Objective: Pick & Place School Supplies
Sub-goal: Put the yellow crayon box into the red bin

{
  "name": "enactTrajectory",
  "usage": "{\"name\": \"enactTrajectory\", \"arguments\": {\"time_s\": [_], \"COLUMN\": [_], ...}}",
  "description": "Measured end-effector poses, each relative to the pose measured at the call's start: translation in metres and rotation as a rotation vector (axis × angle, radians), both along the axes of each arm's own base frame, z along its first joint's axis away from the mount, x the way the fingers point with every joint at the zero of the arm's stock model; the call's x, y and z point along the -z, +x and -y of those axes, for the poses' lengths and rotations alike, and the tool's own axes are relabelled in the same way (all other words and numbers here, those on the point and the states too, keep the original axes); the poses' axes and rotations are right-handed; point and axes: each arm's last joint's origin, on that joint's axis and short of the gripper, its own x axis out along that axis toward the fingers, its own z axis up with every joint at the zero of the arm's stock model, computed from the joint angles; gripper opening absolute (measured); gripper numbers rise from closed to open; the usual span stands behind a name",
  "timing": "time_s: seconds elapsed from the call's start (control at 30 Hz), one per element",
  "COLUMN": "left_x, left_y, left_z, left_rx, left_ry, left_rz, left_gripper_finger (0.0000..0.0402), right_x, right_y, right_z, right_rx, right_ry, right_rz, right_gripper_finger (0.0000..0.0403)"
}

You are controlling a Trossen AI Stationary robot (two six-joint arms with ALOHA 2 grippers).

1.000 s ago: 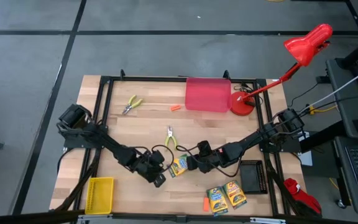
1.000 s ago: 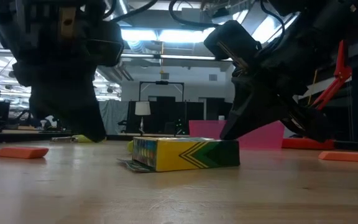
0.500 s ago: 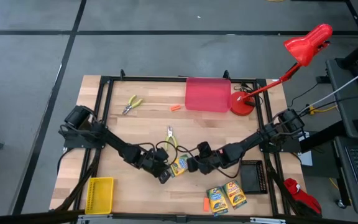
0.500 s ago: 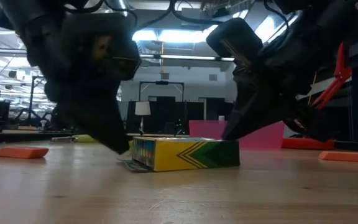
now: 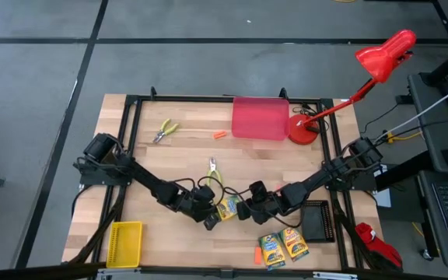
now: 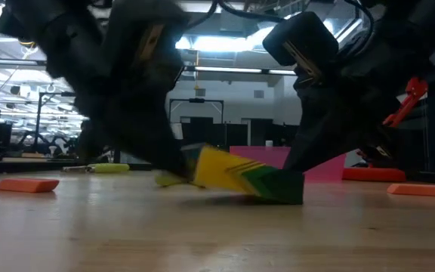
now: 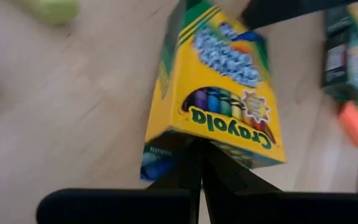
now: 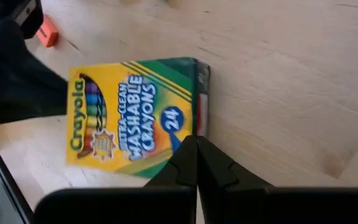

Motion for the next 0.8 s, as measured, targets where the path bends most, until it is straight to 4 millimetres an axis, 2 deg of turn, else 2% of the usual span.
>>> {"name": "enactTrajectory", "arguments": {"time_s": [0.27, 0.47, 0.8], "left_x": [-0.028, -0.036, -0.038], "left_y": [0.020, 0.028, 0.035], "left_z": [0.005, 0.000, -0.016], "left_rx": [-0.006, -0.026, -0.051], "left_ry": [0.029, 0.052, 0.059], "left_rz": [0.104, 0.123, 0.136], "left_gripper_finger": [0.0003, 0.0003, 0.0003], "right_x": [0.000, 0.000, 0.000], "right_y": [0.001, 0.001, 0.000], "right_z": [0.000, 0.000, -0.001], "right_rx": [-0.001, -0.002, -0.006], "right_ry": [-0.009, -0.019, -0.018], "right_rz": [0.012, 0.015, 0.015], "right_gripper_finger": [0.0000, 0.0000, 0.0000]}}
